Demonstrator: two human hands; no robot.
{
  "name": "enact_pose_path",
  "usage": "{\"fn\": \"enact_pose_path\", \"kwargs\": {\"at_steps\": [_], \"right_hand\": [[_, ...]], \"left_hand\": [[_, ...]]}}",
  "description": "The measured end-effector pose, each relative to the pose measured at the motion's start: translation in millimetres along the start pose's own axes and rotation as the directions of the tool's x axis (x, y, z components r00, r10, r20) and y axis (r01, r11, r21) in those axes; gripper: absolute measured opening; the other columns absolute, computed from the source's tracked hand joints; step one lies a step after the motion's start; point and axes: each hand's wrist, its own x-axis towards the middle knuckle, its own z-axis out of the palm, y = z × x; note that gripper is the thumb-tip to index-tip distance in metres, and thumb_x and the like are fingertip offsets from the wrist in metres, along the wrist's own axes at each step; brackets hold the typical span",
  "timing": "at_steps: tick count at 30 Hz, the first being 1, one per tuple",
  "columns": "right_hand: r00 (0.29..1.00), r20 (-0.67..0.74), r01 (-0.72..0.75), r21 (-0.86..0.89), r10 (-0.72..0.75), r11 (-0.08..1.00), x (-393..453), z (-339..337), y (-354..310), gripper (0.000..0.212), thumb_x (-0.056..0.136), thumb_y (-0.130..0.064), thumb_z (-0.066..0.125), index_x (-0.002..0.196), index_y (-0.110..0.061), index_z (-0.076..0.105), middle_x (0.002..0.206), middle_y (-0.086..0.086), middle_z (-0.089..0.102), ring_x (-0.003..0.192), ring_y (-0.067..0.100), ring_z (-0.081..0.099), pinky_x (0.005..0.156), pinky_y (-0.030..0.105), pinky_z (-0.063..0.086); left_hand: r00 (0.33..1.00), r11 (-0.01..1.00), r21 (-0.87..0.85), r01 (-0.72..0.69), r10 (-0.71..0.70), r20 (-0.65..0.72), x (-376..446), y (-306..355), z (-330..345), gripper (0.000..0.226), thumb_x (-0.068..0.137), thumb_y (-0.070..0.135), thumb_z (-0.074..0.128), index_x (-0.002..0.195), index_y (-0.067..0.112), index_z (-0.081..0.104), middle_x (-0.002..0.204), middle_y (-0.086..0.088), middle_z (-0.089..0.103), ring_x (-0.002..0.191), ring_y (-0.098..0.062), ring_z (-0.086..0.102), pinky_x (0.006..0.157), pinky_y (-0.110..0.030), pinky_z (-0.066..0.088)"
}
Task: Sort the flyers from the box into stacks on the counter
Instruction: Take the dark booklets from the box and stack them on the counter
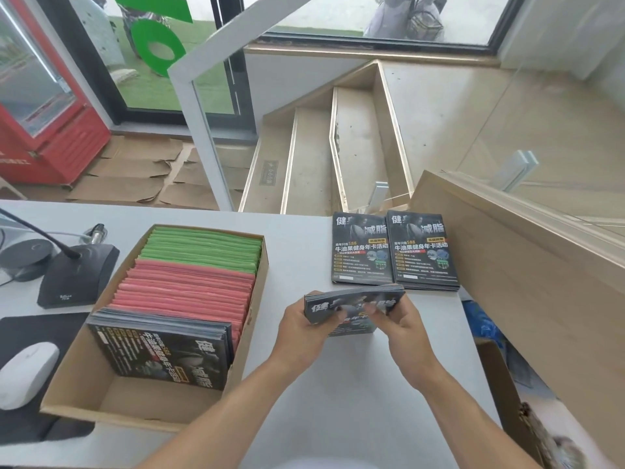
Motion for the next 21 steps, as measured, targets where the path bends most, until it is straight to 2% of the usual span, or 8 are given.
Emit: {"fn": "enact_pose_path", "kwargs": {"at_steps": [5,9,11,13,16,18,21], "right_hand": [[0.999,0.035,-0.008,-0.060,0.010,0.998,3,-6,12,0.019,0.097,0.005,0.058,0.115,0.000,0.060,0.113,0.017,0.073,0.114,0.031,0.066,0.101,0.046,0.050],[0.999,0.053,0.002,-0.180,0.008,0.984,5,-6,20,0.030,0.098,-0.005,0.057,0.126,-0.017,0.059,0.122,0.003,0.071,0.121,0.022,0.062,0.104,0.043,0.047],[0.998,0.030,-0.038,-0.215,0.046,0.976,7,-7,27,0.033,0.099,-0.002,0.056,0.125,-0.022,0.058,0.121,-0.001,0.070,0.117,0.020,0.063,0.102,0.048,0.049],[0.994,-0.019,-0.111,-0.214,0.110,0.970,14,-6,29,0.030,0.099,0.000,0.057,0.118,-0.023,0.059,0.112,-0.002,0.072,0.107,0.020,0.067,0.098,0.055,0.051],[0.986,-0.054,-0.168,-0.181,0.161,0.969,39,-2,14,0.025,0.100,-0.002,0.057,0.111,-0.024,0.059,0.105,-0.002,0.074,0.100,0.018,0.071,0.092,0.049,0.057],[0.980,-0.094,-0.190,-0.152,0.177,0.970,66,-1,2,0.024,0.101,-0.004,0.057,0.111,-0.026,0.057,0.103,-0.003,0.075,0.097,0.017,0.072,0.087,0.045,0.059],[0.956,-0.191,-0.256,-0.174,0.222,0.951,113,-2,-10,0.022,0.101,-0.011,0.060,0.113,-0.028,0.054,0.107,-0.003,0.073,0.094,0.017,0.073,0.080,0.046,0.062]], "left_hand": [[1.000,0.999,-0.024,0.024,-0.024,0.013,-1,-1,2,0.017,0.090,0.002,0.072,0.107,0.001,0.074,0.092,0.011,0.075,0.094,-0.012,0.073,0.084,-0.020,0.052],[0.997,0.995,-0.062,0.079,-0.077,0.028,3,3,1,0.018,0.091,0.003,0.071,0.109,0.003,0.073,0.101,0.006,0.078,0.101,-0.014,0.072,0.086,-0.020,0.052],[0.990,0.988,-0.062,0.142,-0.143,-0.013,8,9,2,0.018,0.089,0.006,0.074,0.106,0.012,0.075,0.099,0.005,0.079,0.099,-0.013,0.073,0.086,-0.025,0.054],[0.965,0.969,-0.060,0.241,-0.246,-0.093,21,18,3,0.019,0.087,0.011,0.078,0.103,0.019,0.073,0.092,0.006,0.079,0.089,-0.013,0.075,0.076,-0.029,0.054],[0.918,0.920,-0.124,0.372,-0.385,-0.097,62,33,-1,0.019,0.087,0.014,0.078,0.104,0.017,0.069,0.093,-0.001,0.079,0.088,-0.022,0.076,0.080,-0.039,0.059],[0.913,0.910,-0.159,0.383,-0.399,-0.089,93,42,-3,0.021,0.090,0.017,0.075,0.110,0.017,0.066,0.098,-0.006,0.078,0.091,-0.026,0.075,0.087,-0.047,0.060],[0.903,0.912,-0.096,0.398,-0.408,-0.131,129,48,1,0.022,0.098,0.021,0.065,0.119,0.019,0.057,0.101,-0.008,0.075,0.089,-0.024,0.074,0.079,-0.040,0.060]]}}
